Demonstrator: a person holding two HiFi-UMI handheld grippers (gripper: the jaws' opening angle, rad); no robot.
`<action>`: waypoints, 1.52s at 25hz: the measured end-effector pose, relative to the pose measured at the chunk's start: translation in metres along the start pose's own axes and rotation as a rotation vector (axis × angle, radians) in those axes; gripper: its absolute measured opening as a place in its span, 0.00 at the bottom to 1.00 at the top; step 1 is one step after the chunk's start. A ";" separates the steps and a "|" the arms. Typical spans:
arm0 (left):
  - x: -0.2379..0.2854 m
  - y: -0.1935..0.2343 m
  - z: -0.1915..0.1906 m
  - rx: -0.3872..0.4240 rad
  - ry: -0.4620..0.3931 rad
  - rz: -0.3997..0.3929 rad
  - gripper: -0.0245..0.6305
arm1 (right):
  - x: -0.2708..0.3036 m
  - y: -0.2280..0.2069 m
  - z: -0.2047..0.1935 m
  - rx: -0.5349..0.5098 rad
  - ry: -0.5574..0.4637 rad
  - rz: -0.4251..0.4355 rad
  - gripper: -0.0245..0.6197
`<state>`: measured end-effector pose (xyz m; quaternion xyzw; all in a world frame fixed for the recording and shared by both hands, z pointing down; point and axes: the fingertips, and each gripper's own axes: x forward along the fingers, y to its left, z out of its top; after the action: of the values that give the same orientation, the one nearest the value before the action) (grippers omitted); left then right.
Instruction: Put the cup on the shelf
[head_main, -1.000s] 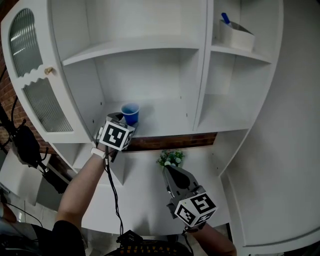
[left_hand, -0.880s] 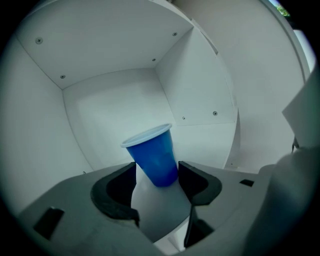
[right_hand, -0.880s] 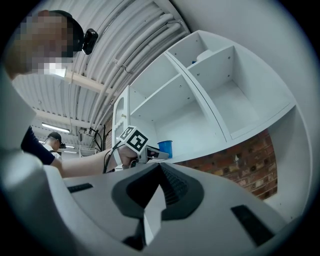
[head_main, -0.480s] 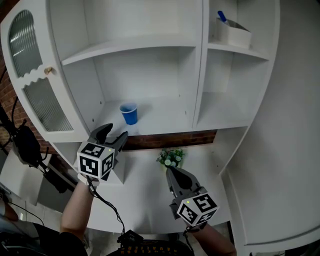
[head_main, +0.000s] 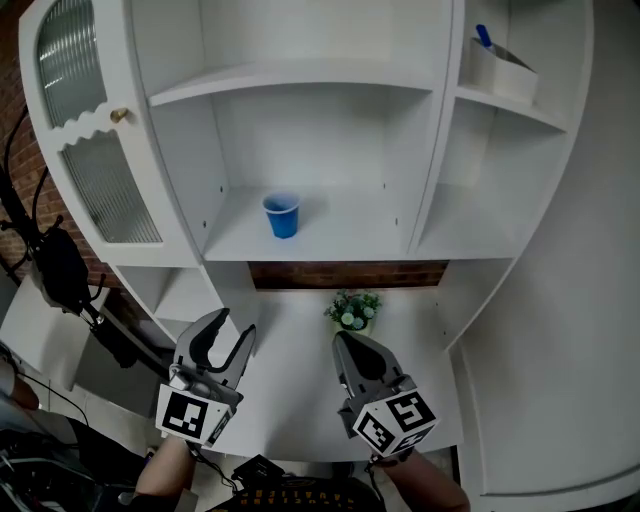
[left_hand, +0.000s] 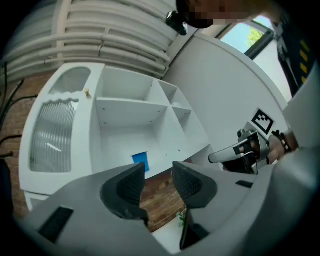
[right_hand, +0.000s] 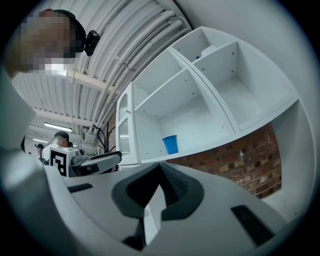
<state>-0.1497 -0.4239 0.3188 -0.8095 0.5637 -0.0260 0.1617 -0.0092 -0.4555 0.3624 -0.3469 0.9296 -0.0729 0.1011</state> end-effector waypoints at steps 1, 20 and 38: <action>-0.007 0.002 0.000 0.008 -0.014 0.014 0.29 | 0.000 0.001 0.000 -0.002 0.001 -0.001 0.05; -0.030 -0.060 0.006 -0.108 -0.073 -0.164 0.04 | -0.003 0.050 -0.015 -0.132 0.033 0.057 0.05; -0.030 -0.066 -0.001 -0.097 -0.038 -0.191 0.04 | -0.011 0.044 0.003 -0.253 -0.030 0.027 0.05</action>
<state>-0.1011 -0.3764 0.3430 -0.8668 0.4816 0.0015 0.1296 -0.0280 -0.4156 0.3520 -0.3452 0.9344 0.0516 0.0712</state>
